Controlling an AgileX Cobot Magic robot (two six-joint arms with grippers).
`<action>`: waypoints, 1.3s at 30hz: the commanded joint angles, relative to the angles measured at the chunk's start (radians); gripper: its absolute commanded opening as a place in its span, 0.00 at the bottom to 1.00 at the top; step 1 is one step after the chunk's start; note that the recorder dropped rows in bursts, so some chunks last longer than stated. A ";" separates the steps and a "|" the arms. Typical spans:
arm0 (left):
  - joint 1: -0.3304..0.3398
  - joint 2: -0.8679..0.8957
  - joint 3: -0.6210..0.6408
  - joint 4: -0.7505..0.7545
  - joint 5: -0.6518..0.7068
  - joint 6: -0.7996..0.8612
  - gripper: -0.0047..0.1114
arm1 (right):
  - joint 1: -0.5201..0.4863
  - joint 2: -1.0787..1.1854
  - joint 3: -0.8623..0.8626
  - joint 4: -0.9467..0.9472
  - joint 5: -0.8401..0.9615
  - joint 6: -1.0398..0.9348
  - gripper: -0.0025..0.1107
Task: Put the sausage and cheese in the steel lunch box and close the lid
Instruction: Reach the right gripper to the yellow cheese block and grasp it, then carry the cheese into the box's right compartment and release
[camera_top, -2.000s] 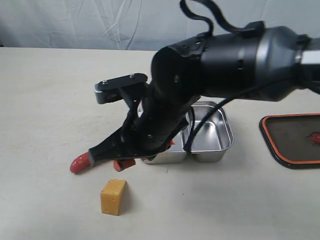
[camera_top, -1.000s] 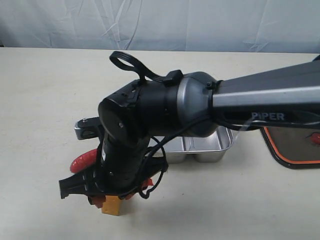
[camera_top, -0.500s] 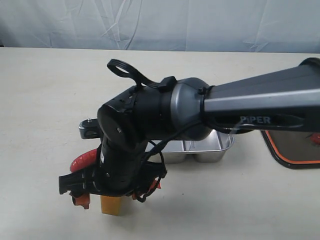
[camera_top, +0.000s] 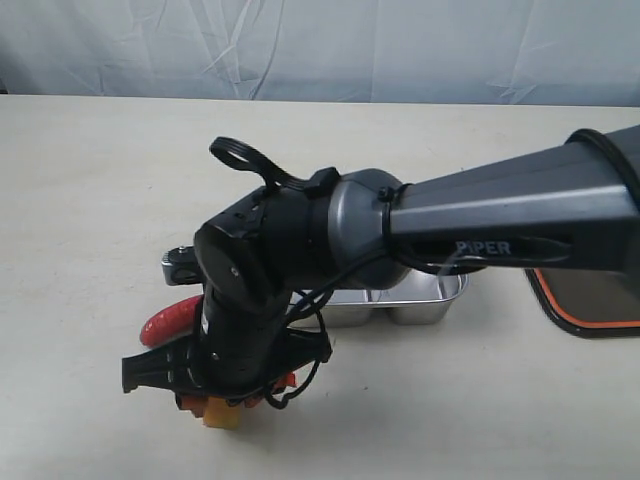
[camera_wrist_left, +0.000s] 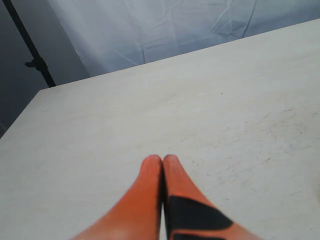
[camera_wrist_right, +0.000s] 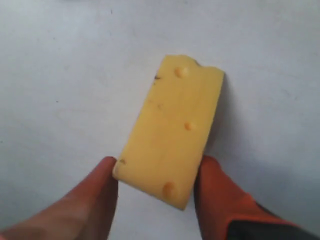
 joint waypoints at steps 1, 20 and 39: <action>-0.011 -0.005 0.002 -0.001 -0.014 -0.004 0.04 | -0.002 -0.015 -0.004 -0.003 0.060 -0.066 0.03; -0.019 -0.005 0.002 -0.001 -0.014 -0.004 0.04 | -0.446 -0.298 0.008 -0.461 0.364 -0.098 0.01; -0.019 -0.005 0.002 -0.001 -0.014 -0.004 0.04 | -0.492 -0.080 0.008 -0.456 0.206 -0.233 0.02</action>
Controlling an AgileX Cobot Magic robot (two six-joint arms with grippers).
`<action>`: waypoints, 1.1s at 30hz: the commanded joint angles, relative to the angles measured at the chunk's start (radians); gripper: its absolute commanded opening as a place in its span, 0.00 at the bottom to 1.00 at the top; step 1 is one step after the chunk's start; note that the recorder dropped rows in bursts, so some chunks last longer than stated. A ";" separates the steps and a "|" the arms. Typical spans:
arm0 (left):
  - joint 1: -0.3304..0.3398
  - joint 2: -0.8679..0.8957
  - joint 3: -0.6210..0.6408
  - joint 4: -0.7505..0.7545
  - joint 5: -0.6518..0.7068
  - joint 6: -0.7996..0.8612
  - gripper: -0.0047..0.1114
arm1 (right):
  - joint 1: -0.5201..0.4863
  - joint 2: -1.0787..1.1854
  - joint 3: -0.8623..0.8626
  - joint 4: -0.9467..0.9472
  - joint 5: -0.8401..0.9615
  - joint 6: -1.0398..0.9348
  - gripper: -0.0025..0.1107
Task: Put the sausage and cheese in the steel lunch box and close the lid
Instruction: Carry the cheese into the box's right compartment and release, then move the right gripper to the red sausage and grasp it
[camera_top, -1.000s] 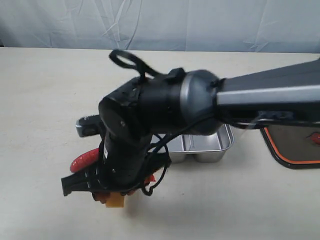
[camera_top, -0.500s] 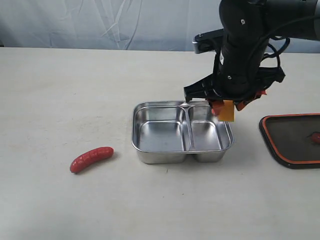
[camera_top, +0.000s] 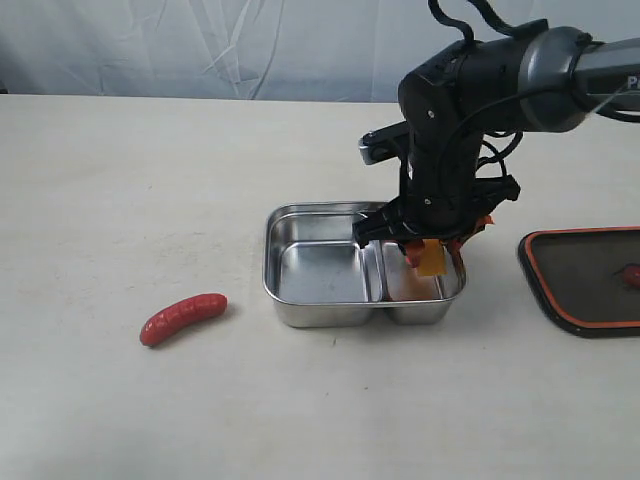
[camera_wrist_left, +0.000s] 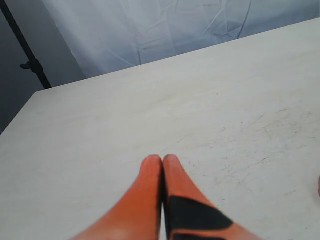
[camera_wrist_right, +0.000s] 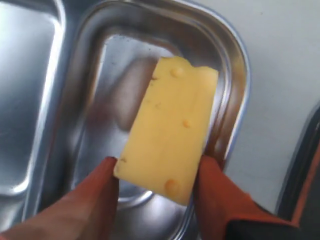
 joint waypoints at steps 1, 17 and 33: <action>-0.005 -0.005 0.002 -0.001 -0.014 -0.004 0.04 | -0.005 0.001 0.002 -0.044 -0.001 0.022 0.02; -0.005 -0.005 0.002 -0.001 -0.014 -0.004 0.04 | 0.041 -0.102 -0.055 0.179 0.019 -0.134 0.80; -0.005 -0.005 0.002 -0.001 -0.014 -0.004 0.04 | 0.377 0.080 -0.307 0.314 -0.051 -0.777 0.80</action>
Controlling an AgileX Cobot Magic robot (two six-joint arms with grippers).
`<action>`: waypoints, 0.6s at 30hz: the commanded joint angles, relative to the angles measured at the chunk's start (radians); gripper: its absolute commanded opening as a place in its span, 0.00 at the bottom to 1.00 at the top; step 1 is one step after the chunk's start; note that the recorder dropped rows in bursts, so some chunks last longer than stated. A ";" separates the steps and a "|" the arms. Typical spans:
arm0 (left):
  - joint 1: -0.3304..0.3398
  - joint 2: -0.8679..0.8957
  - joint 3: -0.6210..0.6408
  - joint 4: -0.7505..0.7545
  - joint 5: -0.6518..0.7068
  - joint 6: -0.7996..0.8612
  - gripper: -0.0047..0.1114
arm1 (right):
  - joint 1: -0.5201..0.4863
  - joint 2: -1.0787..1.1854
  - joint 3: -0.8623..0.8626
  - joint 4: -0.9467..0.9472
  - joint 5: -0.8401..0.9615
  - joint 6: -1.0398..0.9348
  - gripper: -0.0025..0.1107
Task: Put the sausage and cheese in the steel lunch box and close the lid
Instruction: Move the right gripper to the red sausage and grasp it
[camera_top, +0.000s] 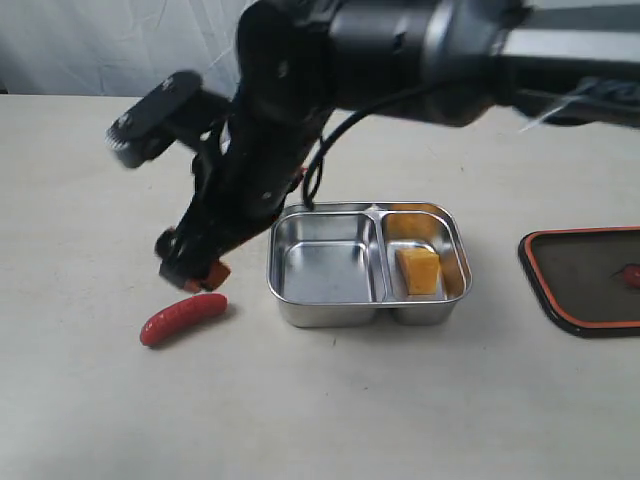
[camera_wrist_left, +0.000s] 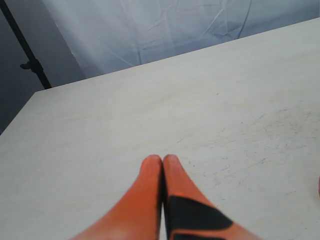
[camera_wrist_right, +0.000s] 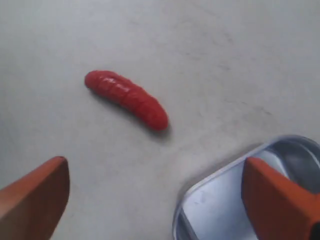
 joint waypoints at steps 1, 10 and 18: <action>-0.005 -0.005 0.002 -0.001 -0.014 -0.004 0.04 | 0.050 0.115 -0.063 -0.004 0.024 -0.130 0.80; -0.005 -0.005 0.002 -0.001 -0.014 -0.004 0.04 | 0.063 0.221 -0.101 -0.066 -0.048 -0.220 0.80; -0.005 -0.005 0.002 -0.001 -0.014 -0.004 0.04 | 0.075 0.285 -0.101 -0.074 -0.174 -0.238 0.80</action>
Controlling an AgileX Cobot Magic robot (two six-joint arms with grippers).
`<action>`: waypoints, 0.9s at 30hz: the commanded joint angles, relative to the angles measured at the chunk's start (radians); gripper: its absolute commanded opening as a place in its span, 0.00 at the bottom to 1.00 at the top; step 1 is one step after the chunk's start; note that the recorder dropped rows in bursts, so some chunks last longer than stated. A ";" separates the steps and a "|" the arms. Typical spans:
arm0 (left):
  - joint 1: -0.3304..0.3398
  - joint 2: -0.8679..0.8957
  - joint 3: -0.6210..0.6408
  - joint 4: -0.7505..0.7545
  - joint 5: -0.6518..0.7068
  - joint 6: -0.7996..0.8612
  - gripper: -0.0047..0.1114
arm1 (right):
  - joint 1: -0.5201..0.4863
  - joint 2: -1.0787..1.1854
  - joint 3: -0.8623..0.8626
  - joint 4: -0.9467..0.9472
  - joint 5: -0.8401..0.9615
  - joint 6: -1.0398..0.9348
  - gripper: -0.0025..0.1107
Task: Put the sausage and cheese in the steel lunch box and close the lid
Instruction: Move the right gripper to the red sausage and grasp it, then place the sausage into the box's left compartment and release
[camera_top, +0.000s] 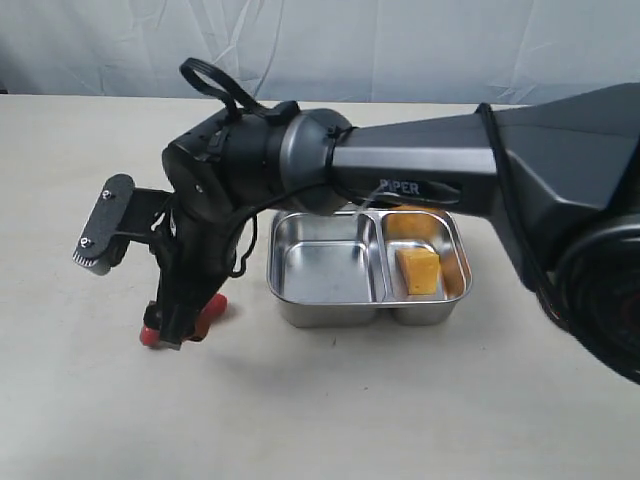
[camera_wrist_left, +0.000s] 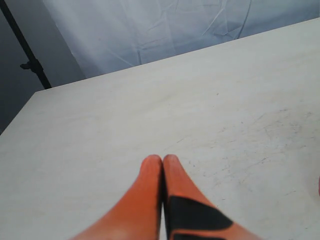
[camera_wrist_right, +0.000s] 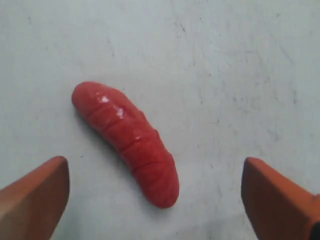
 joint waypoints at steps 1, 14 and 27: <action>-0.005 -0.005 0.002 -0.001 -0.014 -0.004 0.04 | 0.011 0.040 -0.005 -0.008 -0.030 -0.015 0.80; -0.005 -0.005 0.002 -0.001 -0.014 -0.004 0.04 | 0.027 0.090 -0.005 -0.005 0.005 -0.011 0.07; -0.005 -0.005 0.002 -0.001 -0.014 -0.004 0.04 | 0.027 -0.143 -0.005 -0.054 0.065 0.286 0.01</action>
